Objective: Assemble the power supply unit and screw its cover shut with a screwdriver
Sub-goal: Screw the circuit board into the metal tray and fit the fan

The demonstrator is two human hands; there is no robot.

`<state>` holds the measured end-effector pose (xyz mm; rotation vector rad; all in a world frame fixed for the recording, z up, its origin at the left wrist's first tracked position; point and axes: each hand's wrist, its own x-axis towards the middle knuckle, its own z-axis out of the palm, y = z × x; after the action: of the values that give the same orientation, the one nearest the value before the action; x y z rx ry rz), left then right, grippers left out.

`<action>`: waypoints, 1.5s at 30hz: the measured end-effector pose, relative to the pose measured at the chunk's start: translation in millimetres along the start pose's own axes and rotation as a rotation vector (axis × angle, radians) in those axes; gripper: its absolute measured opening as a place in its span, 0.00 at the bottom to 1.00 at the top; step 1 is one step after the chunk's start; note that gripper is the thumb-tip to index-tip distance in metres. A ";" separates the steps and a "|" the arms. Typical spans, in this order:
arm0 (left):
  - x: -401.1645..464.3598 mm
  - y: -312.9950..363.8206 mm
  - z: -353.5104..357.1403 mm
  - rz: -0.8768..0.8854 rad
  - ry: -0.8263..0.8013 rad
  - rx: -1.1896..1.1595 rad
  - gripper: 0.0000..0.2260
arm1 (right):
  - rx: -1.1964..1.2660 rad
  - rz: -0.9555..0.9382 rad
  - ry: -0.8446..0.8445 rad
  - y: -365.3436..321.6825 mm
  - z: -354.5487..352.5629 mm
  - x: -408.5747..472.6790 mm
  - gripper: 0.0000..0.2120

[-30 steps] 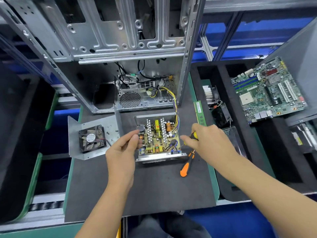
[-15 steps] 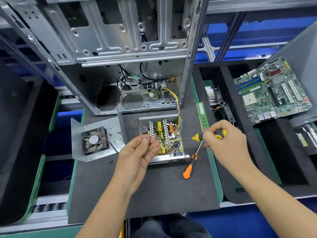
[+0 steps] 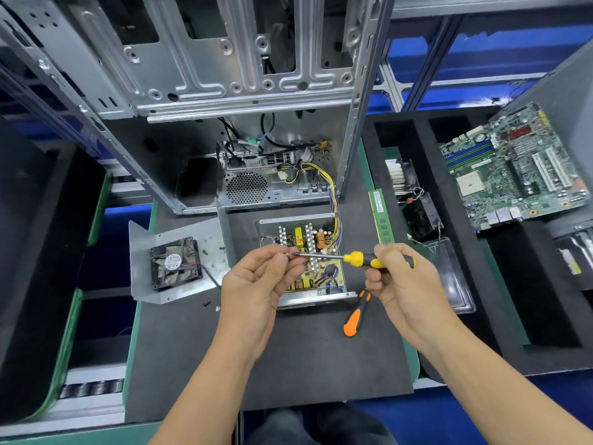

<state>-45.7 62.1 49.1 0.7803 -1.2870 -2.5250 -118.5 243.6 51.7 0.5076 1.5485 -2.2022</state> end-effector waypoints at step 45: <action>-0.8 2.9 -6.9 0.211 -0.066 0.385 0.16 | 0.196 0.236 -0.028 19.3 -15.4 6.9 0.16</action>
<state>-41.4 55.9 48.4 0.5929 -1.8061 -2.1838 -113.4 251.5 27.8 0.6785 1.1964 -2.1754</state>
